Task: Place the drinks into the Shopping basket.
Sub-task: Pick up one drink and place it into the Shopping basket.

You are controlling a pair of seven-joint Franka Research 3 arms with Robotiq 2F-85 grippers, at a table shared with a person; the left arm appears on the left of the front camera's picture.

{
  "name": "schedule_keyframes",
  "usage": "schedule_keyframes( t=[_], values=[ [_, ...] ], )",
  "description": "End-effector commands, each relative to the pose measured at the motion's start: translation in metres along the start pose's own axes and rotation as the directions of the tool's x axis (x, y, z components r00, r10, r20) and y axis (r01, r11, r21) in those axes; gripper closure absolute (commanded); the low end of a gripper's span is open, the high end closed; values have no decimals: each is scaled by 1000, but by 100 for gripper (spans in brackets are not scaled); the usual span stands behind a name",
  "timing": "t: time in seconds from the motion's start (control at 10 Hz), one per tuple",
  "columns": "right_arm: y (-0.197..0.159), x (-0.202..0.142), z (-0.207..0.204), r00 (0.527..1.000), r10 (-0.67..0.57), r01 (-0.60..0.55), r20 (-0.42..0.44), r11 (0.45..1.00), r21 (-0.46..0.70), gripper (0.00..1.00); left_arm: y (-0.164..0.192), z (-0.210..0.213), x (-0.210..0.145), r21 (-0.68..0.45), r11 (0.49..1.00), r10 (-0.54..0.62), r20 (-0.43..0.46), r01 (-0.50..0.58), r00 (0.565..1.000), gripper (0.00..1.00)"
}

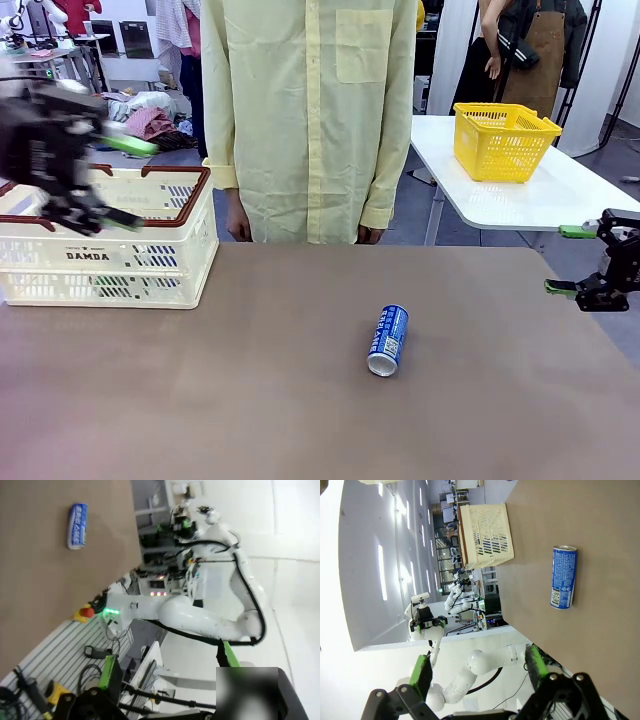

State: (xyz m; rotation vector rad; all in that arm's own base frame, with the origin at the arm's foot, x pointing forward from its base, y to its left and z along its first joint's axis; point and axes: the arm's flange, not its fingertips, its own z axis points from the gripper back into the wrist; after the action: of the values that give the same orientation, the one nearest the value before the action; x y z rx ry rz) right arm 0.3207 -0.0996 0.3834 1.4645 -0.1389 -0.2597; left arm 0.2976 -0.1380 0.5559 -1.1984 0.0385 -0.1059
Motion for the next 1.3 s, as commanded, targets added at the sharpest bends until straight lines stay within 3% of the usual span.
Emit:
schedule_keyframes(
  t=[0.0, 0.1, 0.3, 0.5, 0.6, 0.7, 0.8, 1.0, 1.1, 1.2],
  values=[
    [4, 1, -1, 1000, -6, 6, 12, 1000, 10, 0, -15, -71, 10, 84, 996, -19, 61, 14, 998, 0],
    [4, 1, -1, 1000, -6, 6, 12, 1000, 10, 0, -20, -108, 15, 162, 986, -52, 95, 36, 994, 0],
    [4, 1, -1, 1000, -6, 6, 12, 1000, 10, 0, -25, -196, 28, 342, 931, -151, 43, 128, 988, 0],
    [4, 1, -1, 1000, -6, 6, 12, 1000, 10, 0, -27, -258, 55, 533, 764, -335, -154, 364, 929, 0],
    [4, 1, -1, 1000, -6, 6, 12, 1000, 10, 0, -22, -282, 62, 576, 692, -329, -286, 436, 900, 0],
    [4, 1, -1, 1000, -6, 6, 12, 1000, 10, 0, -14, -303, 63, 615, 619, -346, -345, 488, 873, 0],
    [4, 1, -1, 1000, -6, 6, 12, 1000, 10, 0, -9, -321, 61, 670, 560, -352, -340, 488, 872, 0],
    [4, 1, -1, 1000, -6, 6, 12, 1000, 10, 0, -12, -338, 61, 641, 607, -332, -332, 469, 883, 0],
    [4, 1, -1, 1000, -6, 6, 12, 1000, 10, 0, 8, -317, 47, 619, 587, -356, -381, 521, 853, 0],
    [4, 1, -1, 1000, -6, 6, 12, 1000, 10, 0, 8, -317, 47, 619, 587, -356, -381, 521, 853, 0]
  ],
)
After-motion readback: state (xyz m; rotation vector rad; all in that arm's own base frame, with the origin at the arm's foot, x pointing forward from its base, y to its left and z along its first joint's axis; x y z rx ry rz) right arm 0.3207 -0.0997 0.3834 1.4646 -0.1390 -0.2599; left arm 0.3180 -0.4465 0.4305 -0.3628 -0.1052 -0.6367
